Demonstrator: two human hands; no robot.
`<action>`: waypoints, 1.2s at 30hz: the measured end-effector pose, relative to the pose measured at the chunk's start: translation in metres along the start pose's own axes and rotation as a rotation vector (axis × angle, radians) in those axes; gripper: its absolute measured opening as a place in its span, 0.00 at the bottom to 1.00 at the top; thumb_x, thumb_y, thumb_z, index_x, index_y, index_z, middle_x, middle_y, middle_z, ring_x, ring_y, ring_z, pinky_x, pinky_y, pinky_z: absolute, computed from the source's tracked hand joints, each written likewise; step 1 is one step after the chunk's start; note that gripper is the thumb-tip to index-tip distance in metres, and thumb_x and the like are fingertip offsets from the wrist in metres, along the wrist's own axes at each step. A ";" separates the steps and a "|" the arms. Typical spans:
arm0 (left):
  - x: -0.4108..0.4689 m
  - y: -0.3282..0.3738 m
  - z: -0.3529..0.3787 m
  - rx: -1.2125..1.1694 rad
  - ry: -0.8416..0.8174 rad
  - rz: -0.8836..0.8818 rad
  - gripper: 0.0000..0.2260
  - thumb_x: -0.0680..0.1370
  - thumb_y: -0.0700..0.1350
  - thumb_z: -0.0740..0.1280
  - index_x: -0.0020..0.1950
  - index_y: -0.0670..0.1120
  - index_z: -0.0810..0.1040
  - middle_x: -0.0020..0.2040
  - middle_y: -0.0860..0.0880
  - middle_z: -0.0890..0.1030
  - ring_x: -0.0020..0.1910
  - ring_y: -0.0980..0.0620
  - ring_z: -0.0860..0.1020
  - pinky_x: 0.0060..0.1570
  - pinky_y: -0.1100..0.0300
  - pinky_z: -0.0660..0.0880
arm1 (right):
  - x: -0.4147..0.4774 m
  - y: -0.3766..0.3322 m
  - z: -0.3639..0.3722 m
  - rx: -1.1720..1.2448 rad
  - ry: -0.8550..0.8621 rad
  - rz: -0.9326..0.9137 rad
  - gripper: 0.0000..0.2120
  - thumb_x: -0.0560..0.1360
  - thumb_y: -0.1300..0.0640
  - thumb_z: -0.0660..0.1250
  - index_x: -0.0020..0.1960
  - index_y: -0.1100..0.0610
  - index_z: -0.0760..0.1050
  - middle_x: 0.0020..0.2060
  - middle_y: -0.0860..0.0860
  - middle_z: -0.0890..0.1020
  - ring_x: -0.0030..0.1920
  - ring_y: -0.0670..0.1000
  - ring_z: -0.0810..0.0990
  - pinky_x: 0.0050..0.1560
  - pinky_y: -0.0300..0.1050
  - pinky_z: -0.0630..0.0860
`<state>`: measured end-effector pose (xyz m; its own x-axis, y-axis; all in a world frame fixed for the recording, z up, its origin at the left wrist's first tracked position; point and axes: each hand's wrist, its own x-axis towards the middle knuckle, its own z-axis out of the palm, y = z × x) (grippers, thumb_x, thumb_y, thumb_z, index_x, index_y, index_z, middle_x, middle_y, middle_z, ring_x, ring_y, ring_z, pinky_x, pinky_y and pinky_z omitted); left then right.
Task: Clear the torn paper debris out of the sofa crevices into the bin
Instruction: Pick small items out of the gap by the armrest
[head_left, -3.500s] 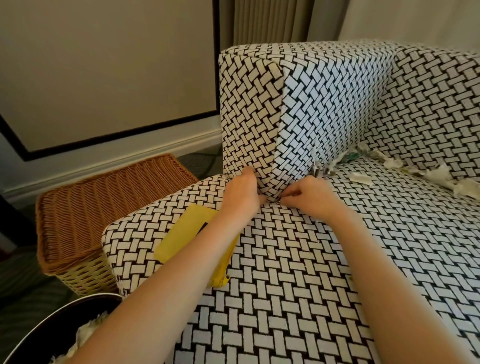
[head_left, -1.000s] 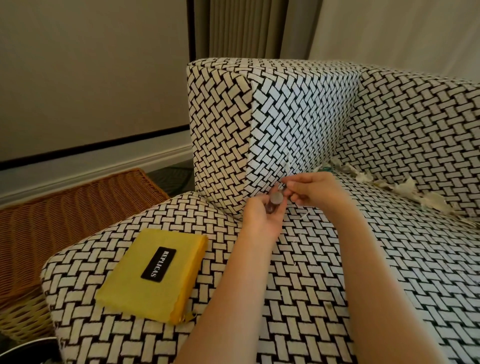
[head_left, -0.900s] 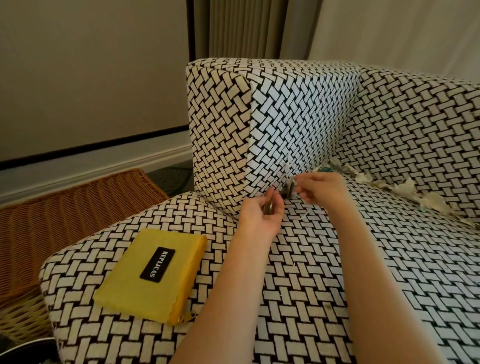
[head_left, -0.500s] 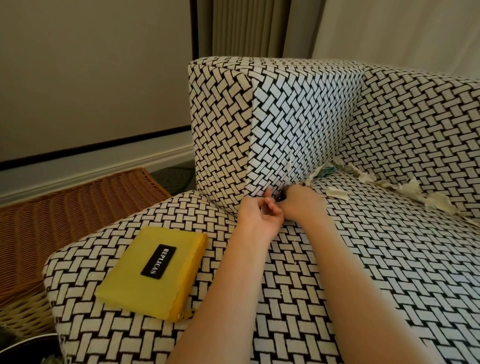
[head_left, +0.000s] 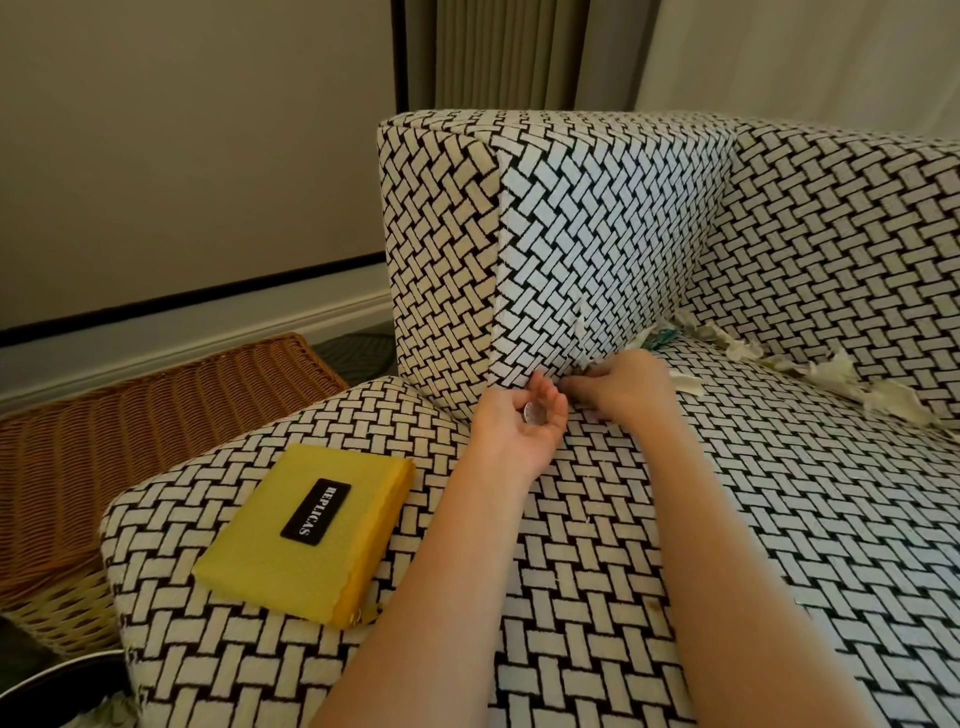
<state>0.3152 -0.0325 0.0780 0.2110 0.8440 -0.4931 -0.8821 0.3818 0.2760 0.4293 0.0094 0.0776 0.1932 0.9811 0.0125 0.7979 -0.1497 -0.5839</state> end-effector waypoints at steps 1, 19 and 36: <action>-0.001 0.001 0.001 0.006 0.002 -0.001 0.09 0.78 0.32 0.52 0.50 0.35 0.72 0.44 0.42 0.75 0.43 0.50 0.75 0.51 0.60 0.76 | -0.001 0.003 -0.010 0.168 -0.068 0.031 0.11 0.71 0.50 0.71 0.40 0.59 0.79 0.30 0.50 0.78 0.30 0.47 0.76 0.31 0.38 0.72; -0.001 -0.001 0.000 0.166 -0.122 -0.028 0.14 0.82 0.38 0.50 0.60 0.32 0.69 0.59 0.36 0.75 0.60 0.42 0.75 0.56 0.48 0.73 | -0.012 0.006 -0.049 0.440 -0.401 -0.089 0.13 0.74 0.66 0.65 0.55 0.52 0.77 0.41 0.50 0.84 0.35 0.45 0.78 0.38 0.36 0.75; -0.003 0.000 -0.003 0.137 -0.079 -0.019 0.11 0.79 0.35 0.54 0.52 0.35 0.74 0.45 0.43 0.78 0.39 0.53 0.74 0.40 0.63 0.73 | 0.016 0.019 -0.022 0.205 -0.094 -0.040 0.29 0.67 0.60 0.72 0.67 0.55 0.67 0.60 0.54 0.71 0.59 0.52 0.71 0.52 0.43 0.68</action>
<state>0.3130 -0.0358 0.0775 0.2639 0.8611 -0.4345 -0.8128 0.4411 0.3805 0.4598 0.0195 0.0847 0.1016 0.9943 -0.0309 0.6695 -0.0913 -0.7372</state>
